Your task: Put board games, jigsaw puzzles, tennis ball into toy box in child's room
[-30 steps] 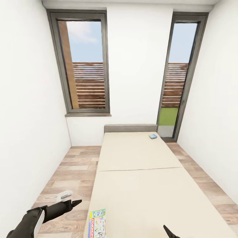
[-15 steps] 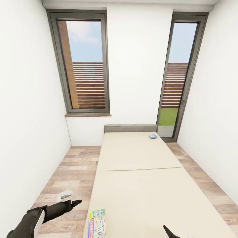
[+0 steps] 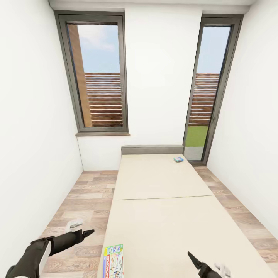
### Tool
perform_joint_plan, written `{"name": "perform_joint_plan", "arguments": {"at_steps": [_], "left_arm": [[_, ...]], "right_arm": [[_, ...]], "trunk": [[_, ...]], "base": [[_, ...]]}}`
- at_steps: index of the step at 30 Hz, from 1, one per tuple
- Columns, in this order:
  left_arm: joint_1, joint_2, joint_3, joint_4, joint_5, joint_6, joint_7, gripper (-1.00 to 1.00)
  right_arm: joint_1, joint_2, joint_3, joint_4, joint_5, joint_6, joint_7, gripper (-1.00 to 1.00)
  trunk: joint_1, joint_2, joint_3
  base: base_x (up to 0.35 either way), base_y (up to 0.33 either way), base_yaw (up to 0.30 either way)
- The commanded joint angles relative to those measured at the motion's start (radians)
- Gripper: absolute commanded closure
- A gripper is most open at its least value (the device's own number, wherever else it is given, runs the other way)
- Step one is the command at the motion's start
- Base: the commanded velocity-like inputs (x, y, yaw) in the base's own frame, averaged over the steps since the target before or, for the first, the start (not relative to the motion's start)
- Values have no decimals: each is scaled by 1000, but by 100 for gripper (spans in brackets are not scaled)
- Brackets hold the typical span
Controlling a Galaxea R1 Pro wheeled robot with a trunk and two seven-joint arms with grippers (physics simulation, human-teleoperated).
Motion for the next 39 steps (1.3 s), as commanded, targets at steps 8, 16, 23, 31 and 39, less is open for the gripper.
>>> {"name": "perform_joint_plan", "arguments": {"at_steps": [8,16,23,31,39], "left_arm": [[-74,-38,-34,-73,-19,127,75,-100],[-207,-115,-152,-78,-20,195,346,-100],[-322,-136,-175,26,-20,202,477,-100],[-406,-139,-179,103,-21,195,501,-100],[-417,-140,-180,110,-21,186,503,-100]], "right_arm": [[-11,24,180,-443,-9,296,-416,-100],[-17,22,373,-603,-24,384,-748,-100],[-16,14,402,-641,-26,391,-785,-100],[-4,8,409,-726,-27,411,-774,-100],[-2,9,401,-738,-34,482,-727,-100]], "trunk": [[0,-1,-1],[0,-1,-1],[0,-1,-1],[0,-1,-6],[0,-1,-18]], "base": [[0,0,0],[0,0,0],[0,0,0],[0,0,0],[0,0,0]]}}
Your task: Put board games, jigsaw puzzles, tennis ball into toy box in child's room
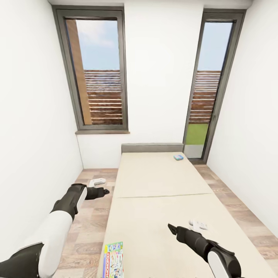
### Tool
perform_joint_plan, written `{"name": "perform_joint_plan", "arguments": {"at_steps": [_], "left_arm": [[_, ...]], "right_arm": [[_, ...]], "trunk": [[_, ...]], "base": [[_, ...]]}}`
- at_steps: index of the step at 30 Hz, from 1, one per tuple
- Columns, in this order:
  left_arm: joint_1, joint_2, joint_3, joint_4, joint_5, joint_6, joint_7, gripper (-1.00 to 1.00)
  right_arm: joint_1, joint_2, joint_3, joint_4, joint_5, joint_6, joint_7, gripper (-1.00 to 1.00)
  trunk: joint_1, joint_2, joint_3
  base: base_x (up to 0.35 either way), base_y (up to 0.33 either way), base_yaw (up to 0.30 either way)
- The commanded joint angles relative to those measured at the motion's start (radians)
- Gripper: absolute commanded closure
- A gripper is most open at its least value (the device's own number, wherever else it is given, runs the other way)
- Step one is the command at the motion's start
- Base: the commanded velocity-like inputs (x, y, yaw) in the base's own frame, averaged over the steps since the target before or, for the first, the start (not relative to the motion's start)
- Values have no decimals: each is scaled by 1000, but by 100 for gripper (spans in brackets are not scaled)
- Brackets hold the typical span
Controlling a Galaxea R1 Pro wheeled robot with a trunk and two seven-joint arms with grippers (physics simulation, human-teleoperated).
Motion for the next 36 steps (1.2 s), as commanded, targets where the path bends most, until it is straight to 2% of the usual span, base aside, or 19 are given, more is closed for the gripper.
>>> {"name": "perform_joint_plan", "arguments": {"at_steps": [1,6,8,9,13,14,18,22,30,36], "left_arm": [[-1,-2,8,-1,-11,1,-8,-100],[-2,-4,6,3,-13,-24,-7,-100],[-2,-5,5,4,-14,-38,-7,-100],[-2,-5,5,5,-14,-50,-7,-100],[-2,-5,3,9,-15,-77,-7,-100],[-2,-5,0,12,-15,-87,-7,-100],[-2,-6,-11,20,-15,-101,-7,-100],[-1,-6,-22,24,-15,-117,-7,-100],[0,-3,-28,25,-15,-139,-7,-100],[1,-4,-29,26,-15,-143,-7,-100]], "right_arm": [[0,-1,1,-1,-6,8,-1,-100],[0,-3,-15,-1,-19,30,19,-100],[-1,-4,-43,0,-45,40,43,-100],[-1,-5,-66,0,-68,49,67,-100],[0,-8,-111,5,-107,75,138,-100],[0,-9,-129,6,-117,88,180,-100],[0,-10,-160,8,-127,110,277,-100],[-1,-10,-174,8,-132,121,345,-100],[-1,-11,-187,9,-137,143,391,-100],[-1,-11,-229,10,-139,158,396,-100]], "trunk": [[0,-1,-2],[0,-1,-10],[0,-1,-14],[0,-1,-15],[0,-1,-22],[0,-1,-23],[0,-1,-30],[0,-1,-37],[0,-1,-50],[0,-1,-60]], "base": [[0,0,0],[0,0,0],[0,0,0],[0,0,0],[0,0,0],[0,0,0],[0,0,0],[0,0,0],[0,0,0],[0,0,0]]}}
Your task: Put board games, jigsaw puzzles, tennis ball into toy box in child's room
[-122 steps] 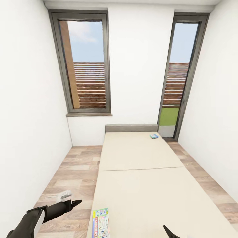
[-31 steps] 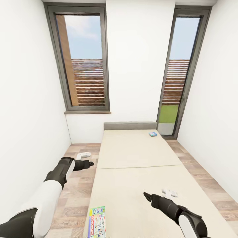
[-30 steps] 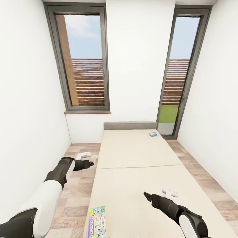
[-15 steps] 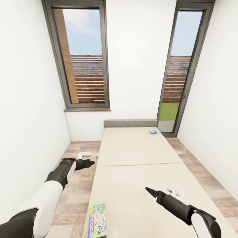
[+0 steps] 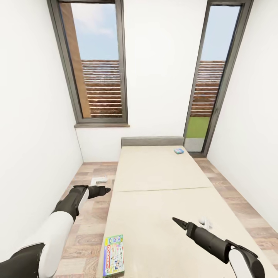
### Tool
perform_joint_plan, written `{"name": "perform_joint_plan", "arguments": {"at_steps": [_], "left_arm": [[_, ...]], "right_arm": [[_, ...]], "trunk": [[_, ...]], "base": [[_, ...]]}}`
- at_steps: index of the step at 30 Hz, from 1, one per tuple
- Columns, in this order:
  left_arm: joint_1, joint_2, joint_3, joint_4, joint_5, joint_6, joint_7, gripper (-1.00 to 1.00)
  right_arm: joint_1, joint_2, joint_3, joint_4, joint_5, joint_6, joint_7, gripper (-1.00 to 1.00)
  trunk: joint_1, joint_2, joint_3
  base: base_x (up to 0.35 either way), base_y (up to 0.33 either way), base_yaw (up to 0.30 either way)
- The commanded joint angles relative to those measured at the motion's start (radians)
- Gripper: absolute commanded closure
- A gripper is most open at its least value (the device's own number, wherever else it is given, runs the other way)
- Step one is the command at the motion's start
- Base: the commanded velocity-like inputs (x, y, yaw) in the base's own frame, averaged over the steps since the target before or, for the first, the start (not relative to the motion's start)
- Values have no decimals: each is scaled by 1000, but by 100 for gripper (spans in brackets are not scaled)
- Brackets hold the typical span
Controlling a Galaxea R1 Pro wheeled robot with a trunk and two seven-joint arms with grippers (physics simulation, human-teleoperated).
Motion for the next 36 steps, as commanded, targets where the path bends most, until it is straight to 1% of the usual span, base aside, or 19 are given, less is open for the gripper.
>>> {"name": "perform_joint_plan", "arguments": {"at_steps": [1,4,9,30,36], "left_arm": [[-1,-2,8,-2,-11,4,-8,-100],[-1,-2,8,-2,-11,-7,-9,-100],[0,-2,8,-2,-11,-22,-9,-100],[2,-2,7,-2,-11,-29,-10,-100],[1,-2,10,-2,-10,-12,-9,-100]], "right_arm": [[-1,0,-11,0,2,6,6,-100],[-1,0,-26,0,1,7,6,-100],[-1,1,-34,0,1,8,6,-100],[-2,0,-38,0,2,8,6,-100],[-2,0,-41,0,3,8,6,-100]], "trunk": [[1,-2,-4],[1,-2,-9],[1,-2,-17],[1,-2,-52],[1,-2,-62]], "base": [[0,0,0],[0,0,0],[0,0,0],[0,0,0],[0,0,0]]}}
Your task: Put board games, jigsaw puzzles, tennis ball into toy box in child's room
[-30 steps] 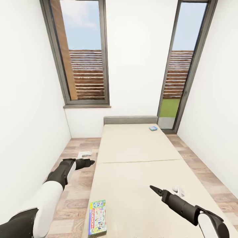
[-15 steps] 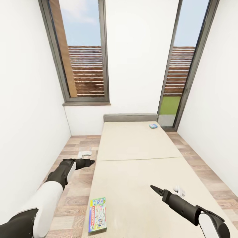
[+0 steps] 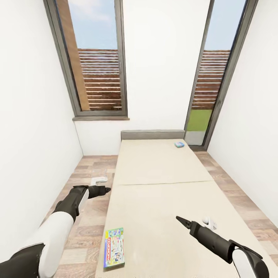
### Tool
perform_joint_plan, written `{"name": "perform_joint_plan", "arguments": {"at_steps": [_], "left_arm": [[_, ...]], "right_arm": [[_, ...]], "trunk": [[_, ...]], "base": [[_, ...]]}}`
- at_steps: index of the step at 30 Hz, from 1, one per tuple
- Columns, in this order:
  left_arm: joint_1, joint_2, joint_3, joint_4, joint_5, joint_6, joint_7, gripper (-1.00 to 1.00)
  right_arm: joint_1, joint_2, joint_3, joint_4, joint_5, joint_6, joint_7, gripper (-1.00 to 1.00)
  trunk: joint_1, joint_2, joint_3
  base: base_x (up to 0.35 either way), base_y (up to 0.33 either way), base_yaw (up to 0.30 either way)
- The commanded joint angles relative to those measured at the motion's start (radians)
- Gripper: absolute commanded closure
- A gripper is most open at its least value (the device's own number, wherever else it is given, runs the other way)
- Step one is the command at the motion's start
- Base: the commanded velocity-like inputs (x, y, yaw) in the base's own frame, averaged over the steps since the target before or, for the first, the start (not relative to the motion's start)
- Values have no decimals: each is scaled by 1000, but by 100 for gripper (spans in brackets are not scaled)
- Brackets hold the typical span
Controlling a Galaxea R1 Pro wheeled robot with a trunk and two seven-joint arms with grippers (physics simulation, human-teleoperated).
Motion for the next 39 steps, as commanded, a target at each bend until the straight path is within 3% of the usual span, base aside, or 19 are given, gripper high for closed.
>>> {"name": "perform_joint_plan", "arguments": {"at_steps": [1,10,18,39], "left_arm": [[-1,-2,9,-2,-10,14,-8,-100],[-3,-2,10,-2,-9,102,10,-100],[-3,-3,10,-2,-9,101,44,-100],[-3,-6,10,-2,-11,67,49,-100]], "right_arm": [[-1,0,-2,0,3,5,5,-100],[-1,0,-4,0,4,5,5,-100],[-5,0,-4,0,3,5,5,-100],[-9,0,-5,0,2,9,6,-100]], "trunk": [[1,-2,-4],[1,-2,-19],[1,-2,-32],[1,-2,-66]], "base": [[0,0,0],[0,0,0],[0,0,0],[0,0,0]]}}
